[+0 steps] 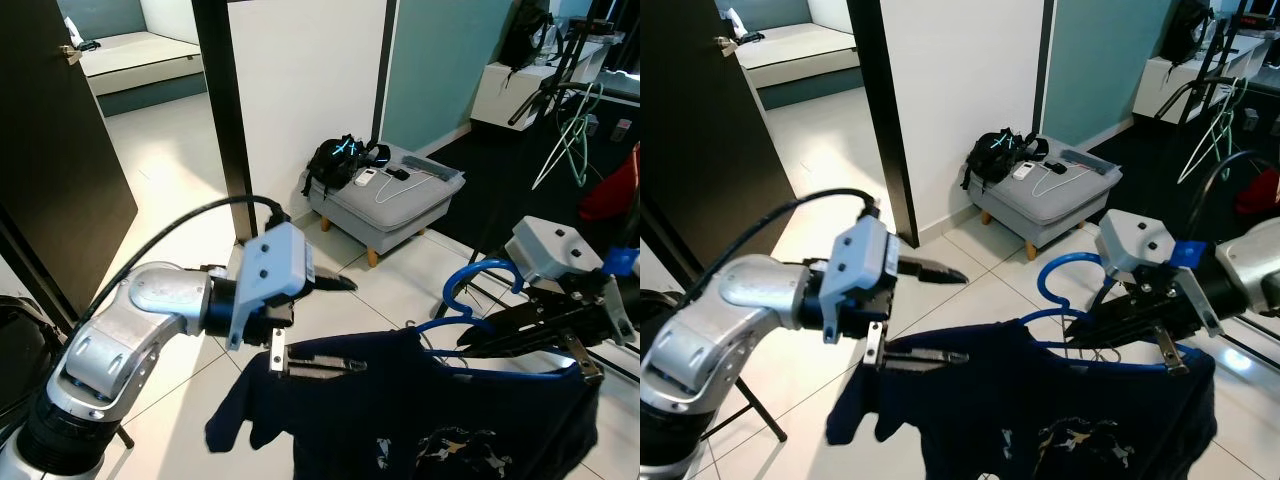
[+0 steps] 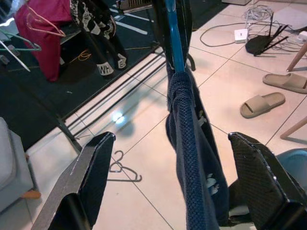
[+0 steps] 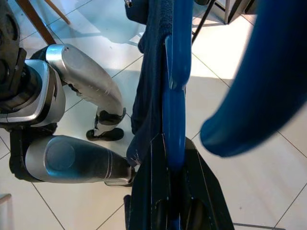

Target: Hang hanger

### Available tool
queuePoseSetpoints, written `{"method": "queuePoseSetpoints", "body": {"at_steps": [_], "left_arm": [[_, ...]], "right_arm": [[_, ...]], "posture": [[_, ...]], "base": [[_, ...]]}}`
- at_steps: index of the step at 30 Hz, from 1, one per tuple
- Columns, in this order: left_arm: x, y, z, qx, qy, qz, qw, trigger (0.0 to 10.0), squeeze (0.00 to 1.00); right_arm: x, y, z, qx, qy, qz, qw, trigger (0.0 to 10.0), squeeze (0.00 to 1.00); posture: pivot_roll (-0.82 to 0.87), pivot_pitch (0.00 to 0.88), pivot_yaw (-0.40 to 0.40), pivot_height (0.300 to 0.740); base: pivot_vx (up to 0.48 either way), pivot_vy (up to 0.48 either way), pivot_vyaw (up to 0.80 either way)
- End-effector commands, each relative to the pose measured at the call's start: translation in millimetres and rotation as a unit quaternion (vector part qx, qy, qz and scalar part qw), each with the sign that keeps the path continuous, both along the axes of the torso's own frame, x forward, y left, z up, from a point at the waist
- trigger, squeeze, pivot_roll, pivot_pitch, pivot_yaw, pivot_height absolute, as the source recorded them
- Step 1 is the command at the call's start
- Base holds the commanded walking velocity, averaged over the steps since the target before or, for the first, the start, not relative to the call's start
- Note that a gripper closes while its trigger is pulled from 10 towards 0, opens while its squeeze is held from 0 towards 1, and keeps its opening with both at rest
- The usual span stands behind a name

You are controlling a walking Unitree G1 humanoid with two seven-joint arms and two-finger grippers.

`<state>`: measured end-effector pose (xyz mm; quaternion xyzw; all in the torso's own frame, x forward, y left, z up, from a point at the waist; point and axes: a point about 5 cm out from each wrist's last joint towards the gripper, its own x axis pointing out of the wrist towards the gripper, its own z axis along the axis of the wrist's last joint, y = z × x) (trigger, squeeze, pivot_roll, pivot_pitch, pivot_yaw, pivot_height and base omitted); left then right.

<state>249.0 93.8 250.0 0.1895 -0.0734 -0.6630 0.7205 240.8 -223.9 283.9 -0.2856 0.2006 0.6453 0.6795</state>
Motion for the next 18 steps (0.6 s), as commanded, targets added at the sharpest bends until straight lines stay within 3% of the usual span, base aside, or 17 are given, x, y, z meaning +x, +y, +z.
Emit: {"method": "queuePoseSetpoints", "body": {"at_steps": [1,3,4,5,6,8,9,18], "left_arm": [[-4.4,-2.4,-4.1,0.005,0.018,-0.012,1.000,10.0,0.00],[-6.1,-5.0,-7.1,0.006,0.037,-0.016,0.999,10.0,0.00],[-6.8,-7.1,-9.2,0.005,0.055,-0.017,0.998,6.4,0.00],[-6.8,-7.1,-9.2,0.005,0.055,-0.017,0.998,6.4,0.00],[-6.0,-9.3,-11.2,0.004,0.073,-0.013,0.997,3.1,0.00],[-6.0,-9.3,-11.2,0.004,0.073,-0.013,0.997,3.1,0.00],[-6.2,-9.8,-12.7,0.008,0.079,-0.014,0.997,0.0,0.00],[-7.3,-10.3,-20.1,0.027,0.101,-0.012,0.994,0.0,0.00]], "right_arm": [[-1.5,5.2,7.4,0.002,-0.024,0.020,1.000,10.0,0.00],[-0.5,6.9,9.3,0.006,-0.035,0.027,0.999,10.0,0.00],[0.8,8.5,10.4,0.009,-0.045,0.031,0.998,10.0,0.00],[0.8,8.5,10.4,0.009,-0.045,0.031,0.998,10.0,0.00],[2.6,10.2,11.3,0.011,-0.055,0.036,0.998,10.0,0.00],[2.6,10.2,11.3,0.011,-0.055,0.036,0.998,10.0,0.00],[2.7,11.0,11.3,0.012,-0.057,0.038,0.998,10.0,0.00],[3.0,15.4,14.2,0.021,-0.071,0.055,0.996,10.0,0.00]], "posture": [[-0.06,0.000,0.014,0.740],[-0.06,0.000,0.017,0.740],[-0.06,0.000,0.017,0.740],[-0.06,0.000,0.017,0.740],[-0.06,0.000,0.017,0.740],[-0.06,0.000,0.017,0.740],[-0.06,0.000,0.017,0.740],[-0.06,0.000,0.018,0.740]], "base": [[0.000,0.000,0.00],[0.000,0.000,0.00],[0.000,0.000,0.00],[0.000,0.000,0.00],[0.000,0.000,0.00],[0.000,0.000,0.00],[0.000,0.000,0.00],[0.000,0.000,0.00]]}}
